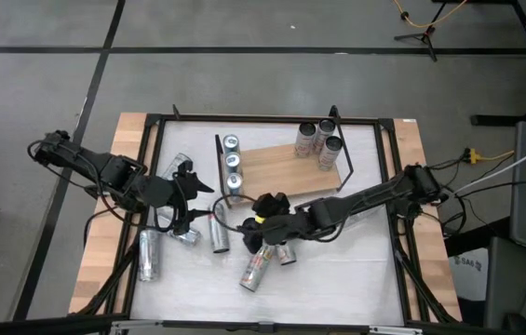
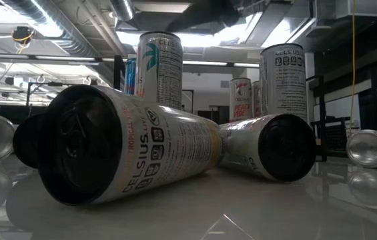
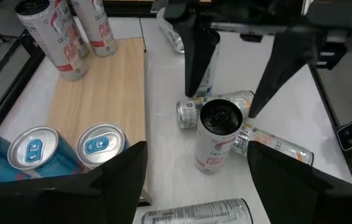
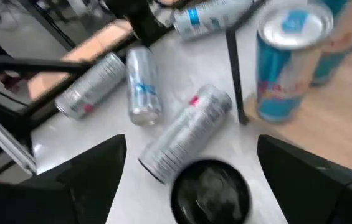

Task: Place canned beverage on shelf
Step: Put the white-pink soda can on the shelf with the other white-pink soda can

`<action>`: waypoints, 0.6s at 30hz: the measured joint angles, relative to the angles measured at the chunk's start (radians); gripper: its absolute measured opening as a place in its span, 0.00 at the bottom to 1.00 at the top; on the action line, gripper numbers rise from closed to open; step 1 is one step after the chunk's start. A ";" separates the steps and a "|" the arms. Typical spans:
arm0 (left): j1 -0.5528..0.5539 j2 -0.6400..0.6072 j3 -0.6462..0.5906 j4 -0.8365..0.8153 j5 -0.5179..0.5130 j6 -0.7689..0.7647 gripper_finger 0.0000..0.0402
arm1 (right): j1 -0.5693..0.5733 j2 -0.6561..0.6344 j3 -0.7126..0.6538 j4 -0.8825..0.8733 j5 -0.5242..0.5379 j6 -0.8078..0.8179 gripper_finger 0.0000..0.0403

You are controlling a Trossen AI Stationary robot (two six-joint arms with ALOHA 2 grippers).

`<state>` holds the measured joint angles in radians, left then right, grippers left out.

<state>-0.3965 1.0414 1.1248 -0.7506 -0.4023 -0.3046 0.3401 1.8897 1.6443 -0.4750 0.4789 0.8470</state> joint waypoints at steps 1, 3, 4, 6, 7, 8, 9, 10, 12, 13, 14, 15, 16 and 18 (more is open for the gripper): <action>0.000 0.001 0.000 0.000 0.000 0.000 0.67 | 0.001 0.010 0.005 -0.004 0.000 0.013 0.88; 0.000 0.004 0.000 0.000 0.001 0.000 0.67 | 0.001 0.017 0.007 -0.008 0.000 0.038 0.88; 0.000 0.005 0.000 0.000 0.001 0.000 0.67 | 0.001 0.020 0.007 -0.022 0.000 0.046 0.88; 0.000 0.005 0.000 0.001 0.001 0.000 0.67 | 0.001 0.027 0.007 -0.018 0.001 0.069 0.88; 0.000 0.006 0.000 0.001 0.001 0.000 0.67 | 0.001 0.029 0.007 -0.032 0.007 0.075 0.88; 0.000 0.006 0.000 0.001 0.001 0.000 0.67 | 0.001 0.030 0.007 -0.038 0.010 0.082 0.88; 0.000 0.006 0.000 0.001 0.001 0.000 0.67 | 0.001 0.037 0.007 -0.034 0.010 0.090 0.88; 0.001 0.006 0.000 0.001 0.001 0.000 0.67 | 0.001 0.043 0.008 -0.029 0.012 0.093 0.88; 0.001 0.006 0.000 0.004 0.001 0.000 0.67 | 0.001 0.052 0.006 -0.041 0.024 0.094 0.88; 0.001 0.006 0.000 0.004 0.001 0.000 0.67 | 0.001 0.064 0.006 -0.037 0.025 0.095 0.88; 0.001 0.006 0.000 0.004 0.001 0.000 0.67 | 0.001 0.070 0.007 -0.030 0.025 0.095 0.88; 0.001 0.006 0.000 0.004 0.002 0.000 0.67 | 0.001 0.073 0.007 -0.040 0.025 0.095 0.88; 0.001 0.006 0.000 0.003 0.002 0.000 0.67 | 0.001 0.080 0.006 -0.042 0.024 0.095 0.88; 0.001 0.006 0.000 0.003 0.001 0.000 0.67 | 0.001 0.089 0.007 -0.035 0.022 0.096 0.88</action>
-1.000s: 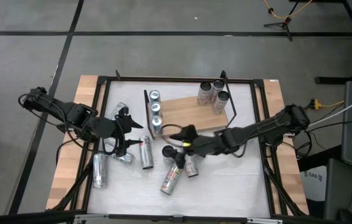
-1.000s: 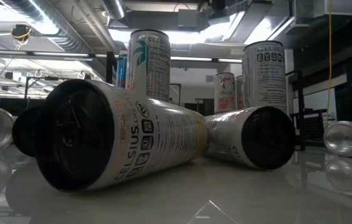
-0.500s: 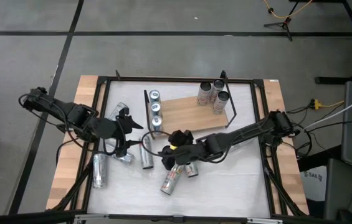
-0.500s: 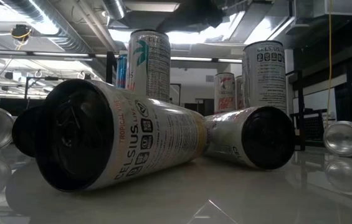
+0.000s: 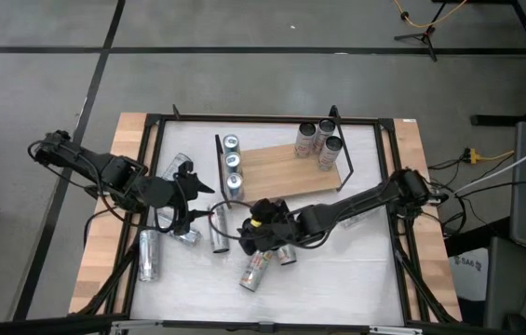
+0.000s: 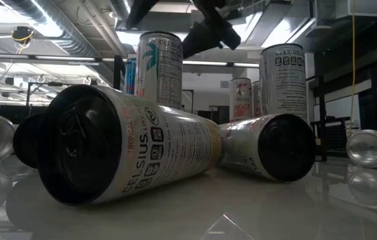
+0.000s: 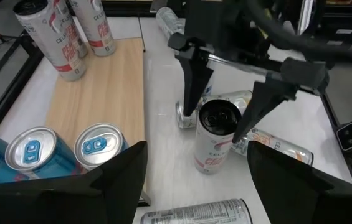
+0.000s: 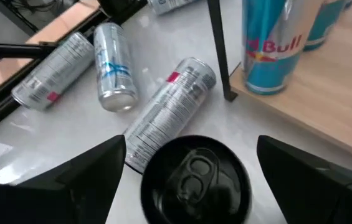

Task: Place canned beverage on shelf
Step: Put the white-pink soda can on the shelf with the other white-pink soda can

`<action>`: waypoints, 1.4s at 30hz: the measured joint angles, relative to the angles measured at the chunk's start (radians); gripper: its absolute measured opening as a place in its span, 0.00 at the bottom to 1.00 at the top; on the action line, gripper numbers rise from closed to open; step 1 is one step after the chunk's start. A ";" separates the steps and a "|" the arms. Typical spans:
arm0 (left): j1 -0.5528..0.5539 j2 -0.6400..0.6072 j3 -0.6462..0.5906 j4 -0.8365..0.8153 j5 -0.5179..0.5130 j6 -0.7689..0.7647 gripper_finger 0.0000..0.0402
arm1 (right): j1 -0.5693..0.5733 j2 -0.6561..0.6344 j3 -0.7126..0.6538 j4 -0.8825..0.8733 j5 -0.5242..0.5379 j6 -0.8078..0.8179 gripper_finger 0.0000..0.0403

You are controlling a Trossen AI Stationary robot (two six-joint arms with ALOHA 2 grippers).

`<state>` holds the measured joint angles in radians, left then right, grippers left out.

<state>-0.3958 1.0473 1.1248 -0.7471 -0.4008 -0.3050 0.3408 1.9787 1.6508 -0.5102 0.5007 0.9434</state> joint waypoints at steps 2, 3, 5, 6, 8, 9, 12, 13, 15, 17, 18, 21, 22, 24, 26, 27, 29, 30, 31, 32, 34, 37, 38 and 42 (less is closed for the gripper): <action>0.000 0.000 0.000 0.000 0.001 0.000 0.67 | 0.000 0.003 0.000 -0.018 -0.006 0.015 0.88; 0.000 0.000 0.000 0.000 0.001 0.000 0.67 | 0.000 0.006 0.000 -0.018 -0.007 0.020 0.88; 0.000 0.000 0.000 0.000 0.001 0.000 0.67 | 0.000 0.010 0.000 -0.015 -0.008 0.021 0.88; 0.000 0.000 0.000 0.000 0.001 0.000 0.67 | 0.000 0.012 0.000 -0.017 -0.013 0.021 0.88; 0.000 0.000 0.000 0.000 0.001 0.000 0.67 | 0.000 0.017 0.000 -0.016 -0.036 0.021 0.88; 0.000 0.000 0.000 0.000 0.001 0.000 0.67 | 0.000 0.021 0.000 -0.013 -0.049 0.022 0.88; 0.000 0.000 0.000 0.000 0.002 0.000 0.67 | 0.000 0.026 -0.001 -0.023 -0.074 0.021 0.88; 0.000 0.000 0.000 0.000 0.002 0.000 0.67 | 0.000 0.028 -0.001 -0.024 -0.075 0.022 0.88; 0.000 0.000 0.000 0.000 0.002 0.000 0.67 | 0.000 0.031 0.000 -0.030 -0.075 0.021 0.88; 0.000 0.000 0.000 0.000 0.002 0.000 0.67 | 0.000 0.034 -0.001 -0.054 -0.079 0.020 0.88; 0.000 0.000 0.000 0.000 0.002 0.000 0.67 | 0.000 0.035 -0.001 -0.059 -0.086 0.019 0.88; 0.000 0.000 0.000 0.000 0.002 0.000 0.67 | -0.001 0.036 -0.001 -0.075 -0.100 0.018 0.86; 0.000 0.000 0.000 0.000 0.002 0.000 0.67 | -0.001 0.036 -0.001 -0.075 -0.101 0.018 0.84; 0.000 0.000 0.000 0.000 0.002 0.000 0.67 | -0.001 0.036 -0.001 -0.071 -0.100 0.012 0.80; 0.000 0.000 0.000 0.000 0.002 0.000 0.67 | -0.001 0.036 -0.001 -0.066 -0.097 -0.007 0.76; 0.000 0.000 0.000 0.000 0.002 0.000 0.67 | -0.001 0.036 -0.001 -0.066 -0.094 -0.012 0.74; 0.000 0.000 0.000 0.000 0.002 0.000 0.67 | -0.001 0.036 -0.001 -0.065 -0.091 -0.025 0.72; 0.000 0.000 0.000 0.000 0.002 0.000 0.67 | -0.001 0.036 -0.001 -0.064 -0.091 -0.035 0.71; 0.000 0.000 0.000 0.000 0.002 0.000 0.67 | -0.001 0.036 -0.001 -0.064 -0.090 -0.039 0.70; 0.000 0.000 0.000 0.000 0.002 0.000 0.67 | -0.001 0.036 -0.001 -0.064 -0.090 -0.047 0.70; 0.000 0.000 0.000 0.000 0.002 0.000 0.67 | -0.001 0.036 -0.001 -0.064 -0.091 -0.069 0.70; 0.000 0.000 0.000 0.000 0.002 0.000 0.67 | -0.001 0.036 -0.001 -0.064 -0.092 -0.101 0.69; 0.000 0.000 0.000 0.000 0.002 0.000 0.67 | -0.001 0.036 -0.001 -0.064 -0.094 -0.114 0.68; 0.000 0.000 0.000 0.000 0.002 0.000 0.67 | -0.001 0.032 -0.001 -0.065 -0.095 -0.159 0.66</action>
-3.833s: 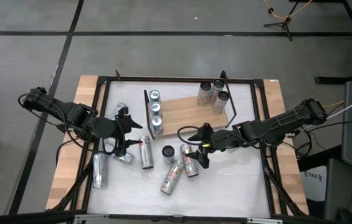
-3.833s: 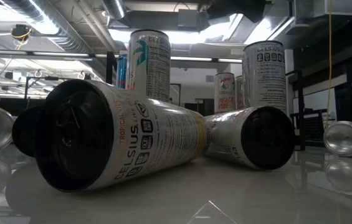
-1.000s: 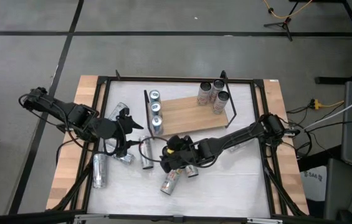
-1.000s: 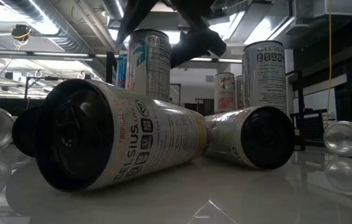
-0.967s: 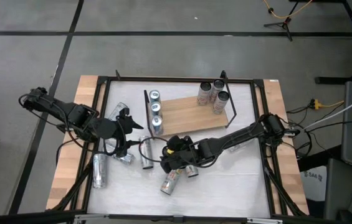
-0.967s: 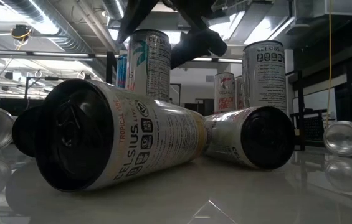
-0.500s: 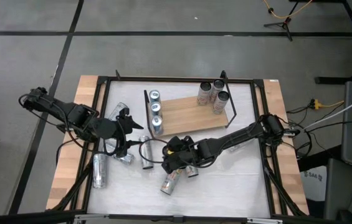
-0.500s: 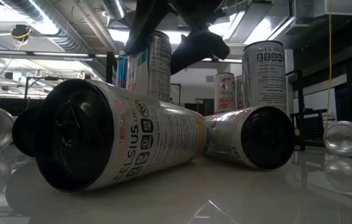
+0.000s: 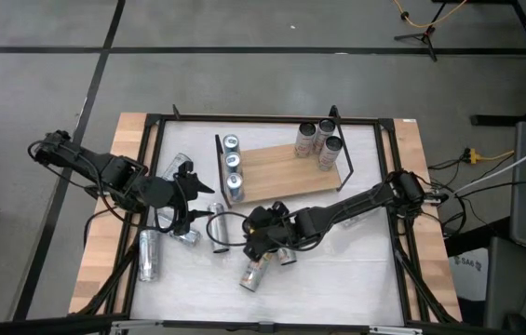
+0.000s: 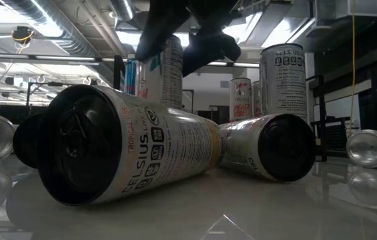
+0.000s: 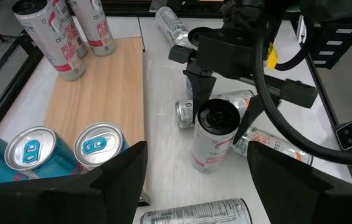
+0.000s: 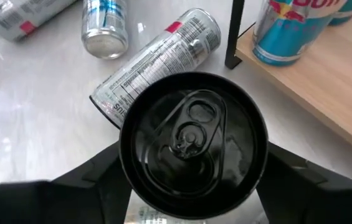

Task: Place canned beverage on shelf
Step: Put the white-pink soda can on the shelf with the other white-pink soda can

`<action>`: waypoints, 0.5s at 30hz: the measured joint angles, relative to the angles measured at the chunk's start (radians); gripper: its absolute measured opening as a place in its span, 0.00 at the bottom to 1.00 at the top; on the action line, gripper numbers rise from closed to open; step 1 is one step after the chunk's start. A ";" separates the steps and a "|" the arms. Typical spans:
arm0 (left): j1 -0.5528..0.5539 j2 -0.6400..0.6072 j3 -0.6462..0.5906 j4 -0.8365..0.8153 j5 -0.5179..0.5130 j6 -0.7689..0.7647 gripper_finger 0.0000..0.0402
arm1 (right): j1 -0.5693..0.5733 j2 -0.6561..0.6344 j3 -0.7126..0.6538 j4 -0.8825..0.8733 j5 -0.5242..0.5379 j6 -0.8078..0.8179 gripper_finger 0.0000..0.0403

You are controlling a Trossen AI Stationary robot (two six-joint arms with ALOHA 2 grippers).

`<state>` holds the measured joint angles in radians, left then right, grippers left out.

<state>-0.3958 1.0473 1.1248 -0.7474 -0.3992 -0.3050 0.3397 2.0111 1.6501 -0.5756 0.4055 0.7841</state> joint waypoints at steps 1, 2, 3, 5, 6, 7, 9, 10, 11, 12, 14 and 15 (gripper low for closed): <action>0.000 0.000 0.000 0.000 0.000 0.000 0.67 | 0.000 -0.005 0.000 -0.004 -0.002 -0.007 0.65; 0.000 0.000 0.000 0.000 0.000 0.000 0.67 | 0.000 -0.011 -0.001 -0.013 -0.003 -0.012 0.65; 0.000 0.000 0.000 0.000 0.000 0.000 0.67 | 0.000 -0.019 -0.001 -0.015 -0.003 -0.022 0.65; 0.000 0.000 0.000 0.000 0.000 0.000 0.67 | 0.000 -0.038 -0.001 -0.010 -0.003 -0.039 0.65; 0.000 0.000 0.000 0.000 0.000 0.000 0.67 | 0.000 -0.047 -0.001 -0.007 -0.002 -0.050 0.65; 0.000 0.000 0.000 0.000 0.000 0.000 0.67 | 0.000 -0.056 -0.001 -0.008 -0.001 -0.058 0.65; 0.000 0.000 0.000 0.000 0.000 0.000 0.67 | 0.000 -0.073 -0.001 -0.020 -0.003 -0.071 0.65; 0.000 0.000 0.000 0.000 0.000 0.000 0.67 | 0.000 -0.080 -0.001 -0.029 -0.005 -0.084 0.65; 0.000 0.000 0.000 0.000 0.000 0.000 0.67 | 0.000 -0.091 -0.001 -0.039 -0.007 -0.088 0.65; 0.000 0.000 0.000 0.000 0.000 0.000 0.67 | 0.000 -0.103 -0.001 -0.049 -0.010 -0.093 0.65; 0.000 0.000 0.000 0.000 0.000 0.000 0.67 | 0.000 -0.127 -0.001 -0.068 -0.011 -0.110 0.65; 0.000 0.000 0.000 0.000 0.000 0.000 0.67 | 0.000 -0.140 -0.001 -0.081 -0.010 -0.114 0.65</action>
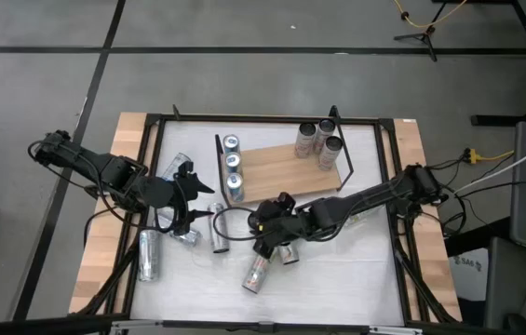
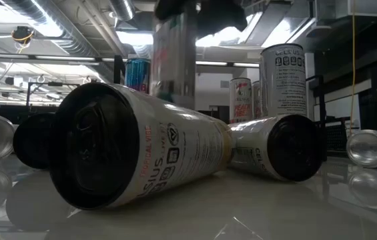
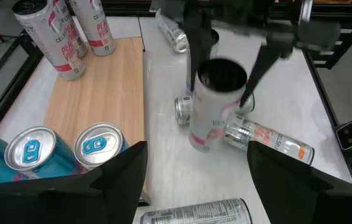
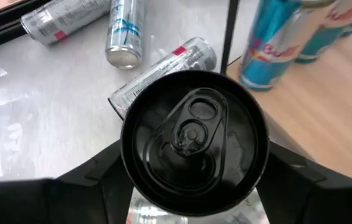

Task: Place canned beverage on shelf
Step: Put the white-pink soda can on the shelf with the other white-pink soda can

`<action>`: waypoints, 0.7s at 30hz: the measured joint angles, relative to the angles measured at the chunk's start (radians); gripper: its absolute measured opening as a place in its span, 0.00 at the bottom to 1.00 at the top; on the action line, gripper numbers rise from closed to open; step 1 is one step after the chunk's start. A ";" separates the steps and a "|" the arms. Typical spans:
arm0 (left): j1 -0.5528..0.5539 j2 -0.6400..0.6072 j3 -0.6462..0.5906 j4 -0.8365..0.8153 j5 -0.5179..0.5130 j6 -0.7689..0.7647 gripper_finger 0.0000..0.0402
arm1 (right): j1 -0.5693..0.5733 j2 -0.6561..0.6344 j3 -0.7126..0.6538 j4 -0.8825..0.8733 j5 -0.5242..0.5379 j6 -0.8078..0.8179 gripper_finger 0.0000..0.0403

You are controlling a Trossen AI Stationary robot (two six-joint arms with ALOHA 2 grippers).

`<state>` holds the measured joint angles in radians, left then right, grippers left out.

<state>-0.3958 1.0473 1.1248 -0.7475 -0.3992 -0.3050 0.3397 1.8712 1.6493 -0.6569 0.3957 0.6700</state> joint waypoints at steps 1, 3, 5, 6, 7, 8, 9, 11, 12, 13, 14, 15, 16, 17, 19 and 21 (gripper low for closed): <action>0.000 0.000 0.000 0.000 0.000 0.000 0.67 | 0.000 -0.012 0.000 -0.014 -0.001 -0.007 0.65; 0.000 0.000 0.000 0.000 0.000 0.000 0.67 | -0.001 -0.037 0.000 -0.041 -0.003 -0.031 0.65; 0.000 0.000 0.000 0.000 0.000 0.000 0.67 | -0.007 -0.067 0.000 -0.058 -0.007 -0.058 0.65; 0.000 0.000 0.000 0.000 0.000 0.000 0.67 | -0.008 -0.083 0.000 -0.069 -0.008 -0.075 0.65; 0.000 0.000 0.000 0.000 0.000 0.000 0.67 | -0.013 -0.101 0.000 -0.082 -0.010 -0.091 0.65; 0.000 0.000 0.000 0.000 0.000 0.000 0.67 | -0.019 -0.118 0.000 -0.092 -0.014 -0.111 0.65; 0.000 0.000 0.000 0.000 0.000 0.000 0.67 | -0.024 -0.133 0.000 -0.098 -0.018 -0.132 0.65; 0.000 0.000 0.000 0.000 0.000 0.000 0.67 | -0.041 -0.162 0.000 -0.114 -0.024 -0.176 0.65; 0.000 0.000 0.000 0.000 0.000 0.000 0.67 | -0.051 -0.177 0.000 -0.126 -0.026 -0.198 0.65; 0.000 0.000 0.000 0.000 0.000 0.000 0.67 | -0.061 -0.192 0.000 -0.135 -0.032 -0.223 0.65; 0.000 0.000 0.000 0.000 0.000 0.000 0.67 | -0.073 -0.205 0.000 -0.138 -0.043 -0.248 0.65; 0.000 0.000 0.000 0.000 0.000 0.000 0.67 | -0.087 -0.219 0.000 -0.138 -0.057 -0.276 0.65; 0.000 0.000 0.000 0.000 0.000 0.000 0.67 | -0.100 -0.231 0.000 -0.138 -0.073 -0.308 0.65; 0.000 0.000 0.000 0.000 0.000 0.000 0.67 | -0.115 -0.240 0.000 -0.140 -0.094 -0.341 0.65; 0.000 0.000 0.000 0.000 0.000 -0.001 0.67 | -0.148 -0.253 0.000 -0.143 -0.152 -0.410 0.65; 0.000 0.000 0.000 0.000 0.000 -0.001 0.67 | -0.186 -0.261 0.000 -0.145 -0.218 -0.483 0.65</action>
<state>-0.3958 1.0473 1.1248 -0.7471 -0.3996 -0.3058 0.1535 1.6104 1.6497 -0.8016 0.1772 0.1874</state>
